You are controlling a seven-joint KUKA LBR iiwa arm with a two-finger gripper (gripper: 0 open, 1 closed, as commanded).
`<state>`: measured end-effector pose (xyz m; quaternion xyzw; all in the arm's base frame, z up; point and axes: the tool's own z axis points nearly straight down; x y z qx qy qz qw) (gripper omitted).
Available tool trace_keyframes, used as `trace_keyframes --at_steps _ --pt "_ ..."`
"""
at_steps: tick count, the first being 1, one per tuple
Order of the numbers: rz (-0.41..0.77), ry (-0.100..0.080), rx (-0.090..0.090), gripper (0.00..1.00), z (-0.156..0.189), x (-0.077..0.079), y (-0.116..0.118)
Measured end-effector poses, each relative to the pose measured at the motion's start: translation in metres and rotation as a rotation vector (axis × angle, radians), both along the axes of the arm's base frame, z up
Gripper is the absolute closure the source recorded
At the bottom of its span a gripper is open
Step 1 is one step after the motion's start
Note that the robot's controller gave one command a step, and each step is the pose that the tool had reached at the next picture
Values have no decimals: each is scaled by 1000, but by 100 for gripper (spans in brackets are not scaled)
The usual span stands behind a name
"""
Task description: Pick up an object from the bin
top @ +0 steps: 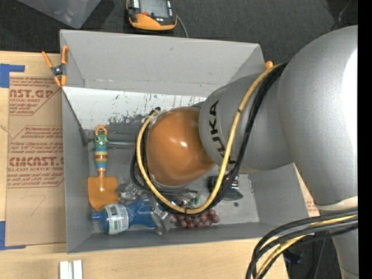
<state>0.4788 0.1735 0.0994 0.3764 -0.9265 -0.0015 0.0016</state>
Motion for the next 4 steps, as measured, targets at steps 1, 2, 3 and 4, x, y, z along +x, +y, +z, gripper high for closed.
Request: trace_keyframes --at_steps 1,2,3,4 --pt "617 -47 9 0 -25 25 20" --pt "77 -7 -4 100 -28 5 12" --pt "77 -7 -4 100 -28 5 12" --pt "75 -4 -3 100 -23 4 12"
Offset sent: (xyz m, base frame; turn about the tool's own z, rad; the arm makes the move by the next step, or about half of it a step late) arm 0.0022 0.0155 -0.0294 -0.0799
